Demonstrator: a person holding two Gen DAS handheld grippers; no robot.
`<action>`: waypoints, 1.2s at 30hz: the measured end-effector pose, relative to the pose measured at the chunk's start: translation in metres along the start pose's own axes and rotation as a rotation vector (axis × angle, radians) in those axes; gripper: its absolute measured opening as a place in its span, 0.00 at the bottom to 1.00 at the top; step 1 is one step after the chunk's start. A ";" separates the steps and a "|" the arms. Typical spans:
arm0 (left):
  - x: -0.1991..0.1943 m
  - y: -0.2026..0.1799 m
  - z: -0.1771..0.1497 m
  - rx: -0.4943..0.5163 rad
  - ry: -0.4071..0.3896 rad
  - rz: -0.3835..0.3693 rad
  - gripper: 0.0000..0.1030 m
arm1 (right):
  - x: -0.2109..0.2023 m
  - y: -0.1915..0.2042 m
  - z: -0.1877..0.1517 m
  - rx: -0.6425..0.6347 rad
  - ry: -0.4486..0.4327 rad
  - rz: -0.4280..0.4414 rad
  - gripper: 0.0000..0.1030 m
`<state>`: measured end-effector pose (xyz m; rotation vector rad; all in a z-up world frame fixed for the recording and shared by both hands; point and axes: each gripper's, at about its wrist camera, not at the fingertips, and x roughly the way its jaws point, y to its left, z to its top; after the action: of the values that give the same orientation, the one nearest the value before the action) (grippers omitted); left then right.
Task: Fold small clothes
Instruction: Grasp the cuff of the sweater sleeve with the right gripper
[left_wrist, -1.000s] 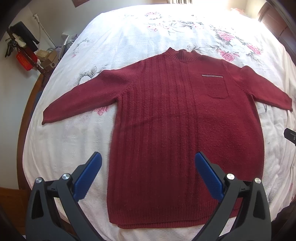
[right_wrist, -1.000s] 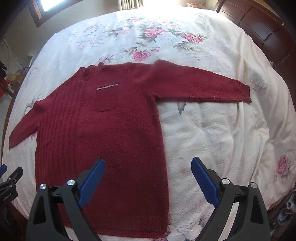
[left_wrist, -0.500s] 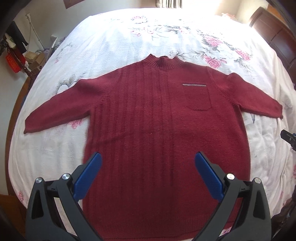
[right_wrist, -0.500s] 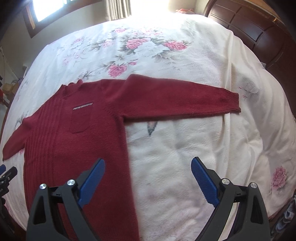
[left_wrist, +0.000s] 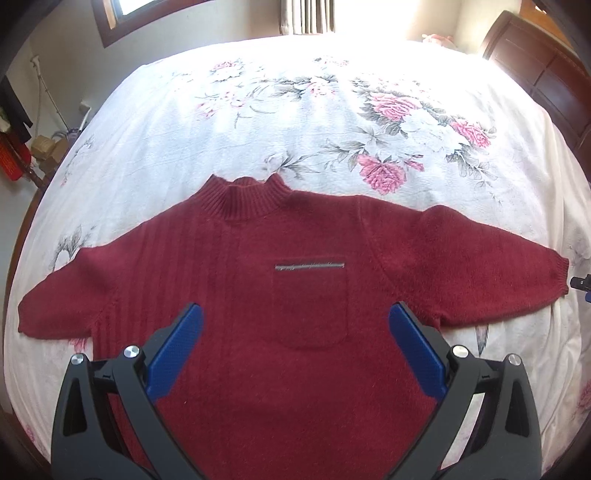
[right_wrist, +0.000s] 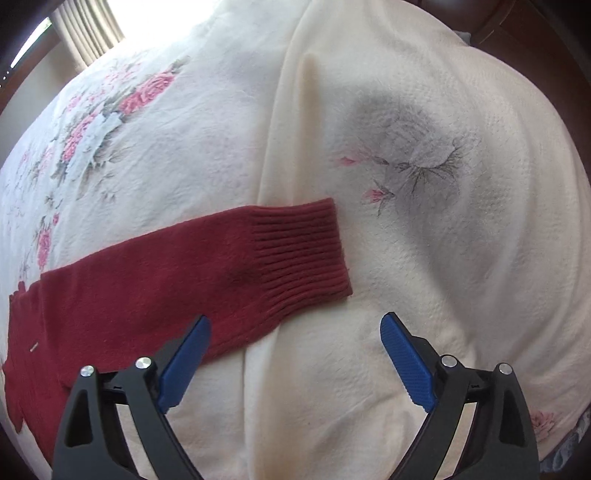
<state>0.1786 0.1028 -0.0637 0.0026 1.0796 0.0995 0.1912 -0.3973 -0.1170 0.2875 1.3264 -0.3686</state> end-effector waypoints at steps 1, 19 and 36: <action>0.004 -0.006 0.004 0.009 -0.005 0.003 0.97 | 0.007 -0.004 0.004 0.004 0.011 -0.001 0.90; 0.039 0.019 0.001 -0.023 0.047 0.049 0.97 | 0.000 -0.032 0.002 0.070 -0.080 0.256 0.10; 0.030 0.093 -0.016 -0.126 0.062 0.076 0.97 | -0.052 0.214 -0.070 -0.305 -0.046 0.624 0.10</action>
<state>0.1714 0.1967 -0.0933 -0.0727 1.1336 0.2374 0.2088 -0.1695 -0.0825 0.4137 1.1596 0.3470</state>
